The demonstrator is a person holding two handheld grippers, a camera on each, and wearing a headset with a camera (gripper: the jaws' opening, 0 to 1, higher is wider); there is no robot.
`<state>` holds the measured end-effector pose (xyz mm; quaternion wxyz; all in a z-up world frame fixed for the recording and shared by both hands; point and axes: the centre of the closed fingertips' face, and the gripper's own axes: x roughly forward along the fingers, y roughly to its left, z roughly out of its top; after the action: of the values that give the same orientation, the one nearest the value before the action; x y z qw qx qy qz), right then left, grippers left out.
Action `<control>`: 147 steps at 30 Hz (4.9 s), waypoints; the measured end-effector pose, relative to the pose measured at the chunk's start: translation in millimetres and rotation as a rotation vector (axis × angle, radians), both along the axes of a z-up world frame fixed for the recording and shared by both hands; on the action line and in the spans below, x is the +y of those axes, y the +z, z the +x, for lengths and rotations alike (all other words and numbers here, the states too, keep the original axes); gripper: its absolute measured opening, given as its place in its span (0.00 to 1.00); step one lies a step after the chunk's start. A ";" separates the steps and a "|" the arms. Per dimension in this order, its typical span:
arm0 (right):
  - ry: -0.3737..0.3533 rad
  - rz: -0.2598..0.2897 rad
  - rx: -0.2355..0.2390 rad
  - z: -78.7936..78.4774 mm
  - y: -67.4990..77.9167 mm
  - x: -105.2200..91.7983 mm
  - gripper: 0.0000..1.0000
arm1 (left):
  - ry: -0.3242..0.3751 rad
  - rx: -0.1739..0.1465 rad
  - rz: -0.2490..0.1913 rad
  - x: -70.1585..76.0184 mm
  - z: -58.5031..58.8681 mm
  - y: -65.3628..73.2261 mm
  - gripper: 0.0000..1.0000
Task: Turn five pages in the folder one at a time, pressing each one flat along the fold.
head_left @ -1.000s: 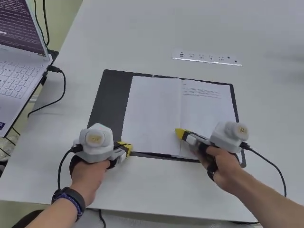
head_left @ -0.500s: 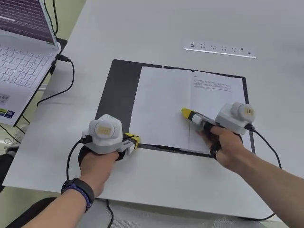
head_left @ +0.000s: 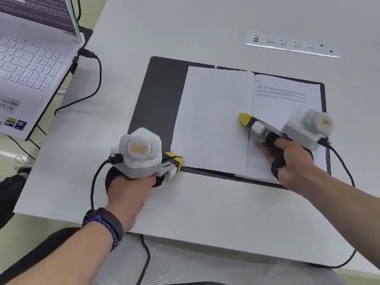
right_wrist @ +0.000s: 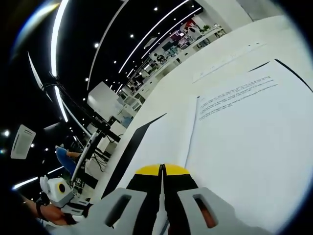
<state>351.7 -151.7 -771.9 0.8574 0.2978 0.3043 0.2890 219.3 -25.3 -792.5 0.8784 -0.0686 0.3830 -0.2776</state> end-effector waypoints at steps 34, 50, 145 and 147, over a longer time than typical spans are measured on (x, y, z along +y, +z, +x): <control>-0.156 0.072 -0.043 45.7 15.1 -2.3 0.00 | -0.003 -0.001 -0.004 -0.2 -0.7 0.3 0.00; -0.263 0.106 -0.038 73.8 19.2 -11.1 0.00 | 0.003 -0.005 0.001 -0.4 -0.5 0.5 0.00; -0.169 0.043 -0.033 -28.9 10.6 -10.9 0.00 | 0.020 -0.037 -0.009 -1.5 -0.8 0.6 0.00; -0.169 0.048 -0.030 -32.1 9.1 -11.4 0.00 | 0.021 -0.038 -0.010 -1.6 -0.8 0.5 0.00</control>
<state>319.6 -163.1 -762.8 0.8758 0.3384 0.2585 0.2271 218.6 -26.8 -792.0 0.8879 -0.0716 0.3643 -0.2717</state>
